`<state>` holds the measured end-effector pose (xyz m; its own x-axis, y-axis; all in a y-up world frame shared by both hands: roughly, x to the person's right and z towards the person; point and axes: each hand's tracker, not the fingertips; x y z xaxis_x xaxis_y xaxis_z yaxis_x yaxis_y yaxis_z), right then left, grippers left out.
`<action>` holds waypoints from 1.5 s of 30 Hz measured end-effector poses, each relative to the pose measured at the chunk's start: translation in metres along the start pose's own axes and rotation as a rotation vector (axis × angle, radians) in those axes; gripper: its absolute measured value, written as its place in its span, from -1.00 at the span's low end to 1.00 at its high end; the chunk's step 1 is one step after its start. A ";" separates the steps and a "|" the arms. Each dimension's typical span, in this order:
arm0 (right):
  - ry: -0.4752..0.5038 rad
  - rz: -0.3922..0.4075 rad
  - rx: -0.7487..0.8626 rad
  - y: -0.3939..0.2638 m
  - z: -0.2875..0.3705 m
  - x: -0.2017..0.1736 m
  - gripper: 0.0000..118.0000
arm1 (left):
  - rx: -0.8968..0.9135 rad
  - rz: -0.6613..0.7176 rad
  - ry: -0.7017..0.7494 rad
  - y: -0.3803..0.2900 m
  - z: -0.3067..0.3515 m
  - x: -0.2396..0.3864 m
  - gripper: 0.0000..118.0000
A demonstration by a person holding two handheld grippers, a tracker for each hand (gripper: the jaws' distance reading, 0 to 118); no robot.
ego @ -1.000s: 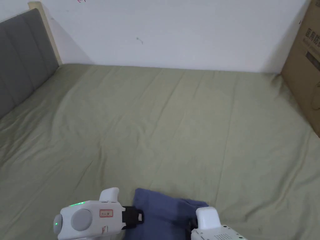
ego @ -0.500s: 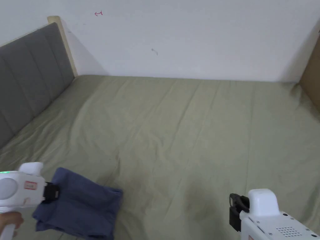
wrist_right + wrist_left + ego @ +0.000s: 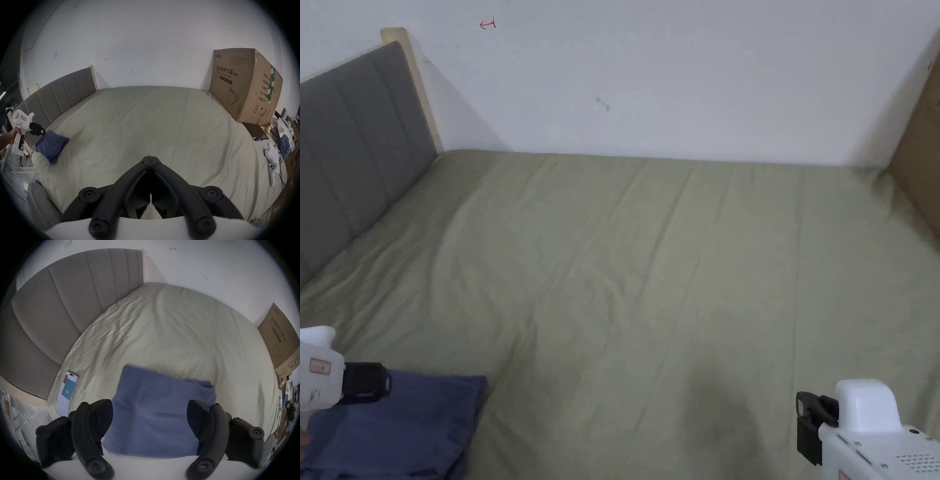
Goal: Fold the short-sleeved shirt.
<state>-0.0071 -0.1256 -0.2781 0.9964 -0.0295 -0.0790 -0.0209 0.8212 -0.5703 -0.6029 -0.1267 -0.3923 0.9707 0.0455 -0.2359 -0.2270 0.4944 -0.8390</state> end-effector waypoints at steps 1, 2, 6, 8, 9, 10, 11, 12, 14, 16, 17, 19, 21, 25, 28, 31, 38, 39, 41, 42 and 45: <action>-0.005 -0.002 0.006 0.002 0.003 0.002 -1.00 | 0.014 0.008 -0.011 0.001 0.004 0.005 0.63; -0.011 -0.004 0.014 0.004 0.006 0.004 -1.00 | 0.021 0.002 -0.012 0.002 0.009 0.011 0.63; -0.026 -0.014 0.072 0.018 0.025 0.011 -1.00 | 0.112 -0.034 -0.024 0.009 0.041 0.036 0.62; -0.039 -0.009 0.111 0.028 0.036 0.014 -1.00 | 0.178 -0.038 -0.031 0.013 0.061 0.046 0.62; -0.045 -0.010 0.133 0.034 0.042 0.017 -1.00 | 0.219 -0.043 -0.032 0.014 0.075 0.055 0.62; -0.048 -0.012 0.157 0.040 0.048 0.019 -1.00 | 0.266 -0.040 -0.039 0.014 0.089 0.063 0.62; -0.056 -0.012 0.189 0.047 0.055 0.022 -1.00 | 0.325 -0.035 -0.062 0.014 0.106 0.073 0.61; -0.070 -0.008 0.222 0.055 0.063 0.024 -1.00 | 0.381 -0.035 -0.081 0.015 0.121 0.079 0.61; -0.091 0.000 0.279 0.069 0.076 0.027 -1.00 | 0.505 -0.056 -0.098 0.012 0.155 0.100 0.61; -0.117 0.011 0.342 0.082 0.091 0.030 -1.00 | 0.629 -0.097 -0.095 0.008 0.184 0.121 0.61; -0.129 0.020 0.374 0.090 0.098 0.031 -1.00 | 0.687 -0.122 -0.096 0.005 0.199 0.134 0.61; -0.147 0.033 0.426 0.100 0.112 0.034 -1.00 | 0.774 -0.145 -0.108 -0.002 0.222 0.157 0.61; -0.155 0.036 0.474 0.110 0.125 0.037 -1.00 | 0.852 -0.164 -0.133 -0.011 0.239 0.180 0.61; -0.187 0.057 0.541 0.120 0.146 0.043 -1.00 | 0.987 -0.166 -0.175 -0.033 0.254 0.221 0.60; -0.196 0.058 0.571 0.122 0.158 0.048 -1.00 | 1.014 -0.182 -0.182 -0.043 0.250 0.248 0.48; -0.202 0.052 0.588 0.121 0.165 0.055 -1.00 | 1.044 -0.205 -0.202 -0.059 0.245 0.268 -0.37; -0.219 0.045 0.596 0.113 0.173 0.068 -1.00 | 1.001 -0.257 -0.275 -0.084 0.234 0.303 -1.00; -0.218 0.039 0.597 0.112 0.174 0.070 -1.00 | 1.005 -0.253 -0.276 -0.086 0.234 0.304 -1.00; -0.219 0.033 0.599 0.110 0.176 0.073 -1.00 | 1.009 -0.244 -0.282 -0.091 0.235 0.308 -1.00; -0.220 0.033 0.599 0.110 0.177 0.074 -1.00 | 1.007 -0.238 -0.287 -0.092 0.235 0.308 -1.00; -0.224 0.034 0.600 0.108 0.179 0.076 -1.00 | 1.012 -0.228 -0.299 -0.097 0.236 0.308 -1.00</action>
<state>0.0808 0.0631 -0.1992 0.9903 0.0688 0.1207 -0.0683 0.9976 -0.0085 -0.2629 0.0444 -0.2675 0.9929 0.0037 0.1189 -0.0013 0.9998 -0.0207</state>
